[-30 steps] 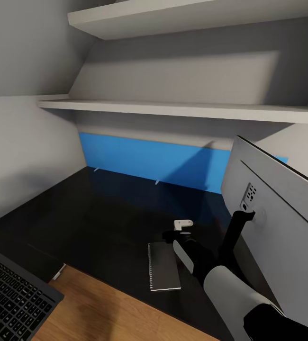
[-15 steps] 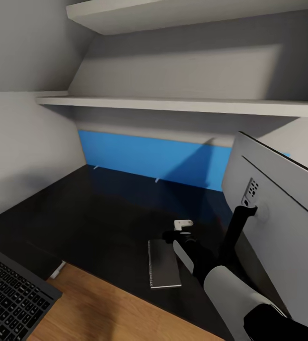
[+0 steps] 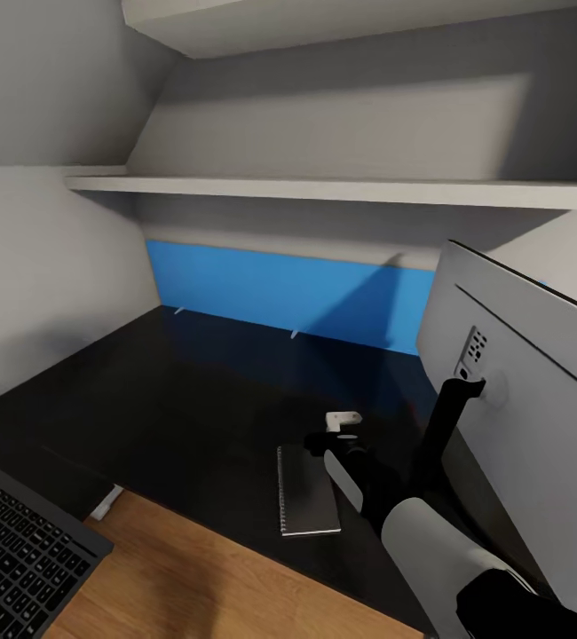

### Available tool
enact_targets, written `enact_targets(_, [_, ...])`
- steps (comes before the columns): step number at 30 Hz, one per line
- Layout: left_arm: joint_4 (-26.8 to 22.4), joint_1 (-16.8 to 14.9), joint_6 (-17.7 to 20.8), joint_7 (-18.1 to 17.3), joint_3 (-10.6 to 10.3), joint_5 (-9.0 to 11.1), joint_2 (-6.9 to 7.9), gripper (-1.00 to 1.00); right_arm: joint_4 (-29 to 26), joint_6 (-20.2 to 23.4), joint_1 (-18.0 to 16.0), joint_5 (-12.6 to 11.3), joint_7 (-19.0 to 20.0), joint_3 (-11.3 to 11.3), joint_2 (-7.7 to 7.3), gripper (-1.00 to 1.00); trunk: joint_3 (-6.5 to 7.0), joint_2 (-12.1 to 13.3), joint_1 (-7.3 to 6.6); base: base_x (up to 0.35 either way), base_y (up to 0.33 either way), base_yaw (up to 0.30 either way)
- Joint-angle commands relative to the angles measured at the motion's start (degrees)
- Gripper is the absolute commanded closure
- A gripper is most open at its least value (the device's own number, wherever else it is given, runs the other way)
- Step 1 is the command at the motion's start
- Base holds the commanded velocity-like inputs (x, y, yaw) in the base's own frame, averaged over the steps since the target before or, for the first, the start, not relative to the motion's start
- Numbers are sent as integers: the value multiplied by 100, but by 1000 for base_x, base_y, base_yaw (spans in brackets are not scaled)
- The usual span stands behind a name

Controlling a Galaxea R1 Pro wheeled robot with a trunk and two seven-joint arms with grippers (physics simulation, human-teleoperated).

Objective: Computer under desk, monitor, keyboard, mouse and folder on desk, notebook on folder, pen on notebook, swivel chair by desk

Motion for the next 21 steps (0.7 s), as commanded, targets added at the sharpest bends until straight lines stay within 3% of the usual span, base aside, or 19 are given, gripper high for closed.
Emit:
enact_targets(1, [2, -4, -23, 43, -48, 19, 3, -100, -8, 18, -5, -60, -55, 37, -5, -100, -5, -3, 0, 0, 0, 0])
enact_targets(12, [2, -4, -26, 43, -48, 17, 3, -100, -10, 18, -5, -60, -61, 34, -5, -100, -5, -3, 0, 0, 0, 0])
enact_targets(16, [2, -4, -29, 43, -48, 17, 3, -100, -10, 18, -4, -60, -65, 34, -5, -100, -77, -163, 88, 0, 0, 0])
enact_targets(21, [0, -4, -31, 43, -48, 16, 3, -100, -10, 19, -5, -60, -67, 34, -5, -100, -77, -163, 88, 0, 0, 0])
